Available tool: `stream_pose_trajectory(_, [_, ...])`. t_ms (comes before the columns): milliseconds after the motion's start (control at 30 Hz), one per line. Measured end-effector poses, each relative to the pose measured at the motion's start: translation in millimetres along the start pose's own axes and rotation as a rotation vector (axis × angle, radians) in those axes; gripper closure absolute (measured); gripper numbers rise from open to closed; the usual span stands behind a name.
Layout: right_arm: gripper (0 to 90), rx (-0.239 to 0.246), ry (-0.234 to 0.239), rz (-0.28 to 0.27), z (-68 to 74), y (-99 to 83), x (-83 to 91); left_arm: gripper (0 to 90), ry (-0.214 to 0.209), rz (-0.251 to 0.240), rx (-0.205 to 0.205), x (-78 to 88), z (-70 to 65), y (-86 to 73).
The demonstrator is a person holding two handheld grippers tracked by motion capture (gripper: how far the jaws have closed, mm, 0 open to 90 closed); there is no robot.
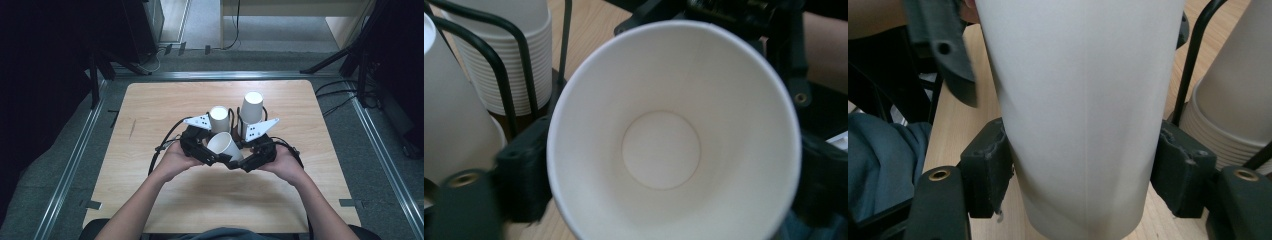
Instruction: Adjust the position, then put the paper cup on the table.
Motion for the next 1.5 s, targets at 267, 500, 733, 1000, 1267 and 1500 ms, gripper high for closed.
stream_pose_trajectory(267, [31.9, -0.004, 0.007, -0.018, -0.2, 1.0, 1.2, 17.0, -0.012, -0.028, 0.012, 4.2, 1.4, 1.5])
stream_pose_trajectory(500, [32.0, -0.002, 0.005, -0.010, 0.0, 0.4, 1.0, 17.6, -0.009, -0.021, 0.009, 3.9, 1.2, 0.4])
stream_pose_trajectory(733, [32.3, -0.002, 0.001, -0.002, -0.4, 0.0, 0.2, 21.8, -0.008, 0.003, 0.005, 4.8, 2.8, 0.0])
stream_pose_trajectory(1000, [30.5, -0.019, 0.002, 0.004, 0.2, 0.9, -1.4, 22.7, 0.004, 0.001, -0.001, 5.5, 2.1, 0.9])
stream_pose_trajectory(1267, [22.9, -0.036, -0.023, 0.014, -1.9, 1.2, -0.9, 22.7, 0.012, -0.006, 0.011, 12.2, 5.9, 1.0])
stream_pose_trajectory(1500, [22.6, -0.042, -0.050, 0.049, -3.2, -4.6, 1.6, 22.6, 0.020, -0.012, 0.013, 22.9, 9.8, 0.3])
Point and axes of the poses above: each handheld gripper's, and its own axes: x roughly backward along the jaws, y roughly out of its top, z roughly to its left, the point moved 6 cm from there along -x, roughly forward along the jaws, and after that the axes turned 10 degrees about z, right-handed, at the moved point
